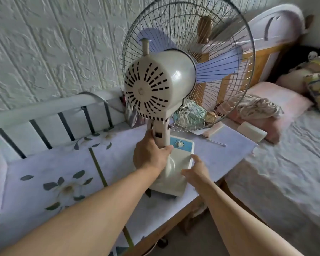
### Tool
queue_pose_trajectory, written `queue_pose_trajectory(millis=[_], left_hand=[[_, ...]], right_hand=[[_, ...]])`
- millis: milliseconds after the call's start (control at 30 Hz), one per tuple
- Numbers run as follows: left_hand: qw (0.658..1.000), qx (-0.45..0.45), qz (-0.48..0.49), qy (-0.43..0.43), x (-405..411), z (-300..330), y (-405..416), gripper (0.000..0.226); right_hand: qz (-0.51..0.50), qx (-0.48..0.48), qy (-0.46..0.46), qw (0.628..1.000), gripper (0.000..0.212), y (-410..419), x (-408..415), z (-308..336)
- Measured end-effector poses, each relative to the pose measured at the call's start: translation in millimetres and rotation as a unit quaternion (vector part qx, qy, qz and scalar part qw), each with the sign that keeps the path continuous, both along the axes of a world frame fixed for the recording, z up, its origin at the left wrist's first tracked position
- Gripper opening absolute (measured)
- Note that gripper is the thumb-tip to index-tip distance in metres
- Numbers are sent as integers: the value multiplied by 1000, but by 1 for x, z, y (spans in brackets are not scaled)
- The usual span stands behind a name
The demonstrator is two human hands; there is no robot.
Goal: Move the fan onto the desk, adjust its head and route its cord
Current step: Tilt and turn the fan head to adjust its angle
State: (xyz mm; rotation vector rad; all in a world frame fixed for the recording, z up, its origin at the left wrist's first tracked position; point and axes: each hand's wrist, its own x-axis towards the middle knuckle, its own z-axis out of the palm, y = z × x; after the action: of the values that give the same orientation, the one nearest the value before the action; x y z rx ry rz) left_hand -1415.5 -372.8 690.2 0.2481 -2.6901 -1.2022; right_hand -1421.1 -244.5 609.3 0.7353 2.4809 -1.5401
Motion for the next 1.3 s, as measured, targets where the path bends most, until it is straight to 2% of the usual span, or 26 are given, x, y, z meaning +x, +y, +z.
queue_pose_trajectory(millis=[200,333,467,667,767,867,1000,1100,1200,1300], left_hand=[[999,15,-26,-15,-3,1,-17,56],[997,22,-70,-37,-10,4,-42,54],[989,43,-127,-66,-22,7,-68,48],[974,57,-200,-92,-39,11,-96,46],[969,65,-220,-95,-40,13,-101,45],[977,73,-178,-89,-32,7,-97,43],[992,72,-6,-107,-10,-10,-77,69],[993,69,47,-87,-1,-25,-58,65],[991,83,88,-54,-3,-33,-45,62],[990,96,93,-34,-8,-36,-43,56]], right_hand=[[-2,-13,-26,1000,79,-10,5,0],[-12,-29,-28,999,68,-29,13,-5],[-52,-56,-32,997,60,-54,21,-3],[-129,-44,-28,990,65,-93,29,0],[-138,-50,-28,989,66,-99,32,-1],[-143,-30,-31,989,67,-94,29,0],[-159,89,0,983,76,-59,12,6],[-111,81,13,990,78,-29,-4,-1],[-63,81,14,995,61,-19,-16,-9],[-72,84,32,993,42,-16,-25,-13]])
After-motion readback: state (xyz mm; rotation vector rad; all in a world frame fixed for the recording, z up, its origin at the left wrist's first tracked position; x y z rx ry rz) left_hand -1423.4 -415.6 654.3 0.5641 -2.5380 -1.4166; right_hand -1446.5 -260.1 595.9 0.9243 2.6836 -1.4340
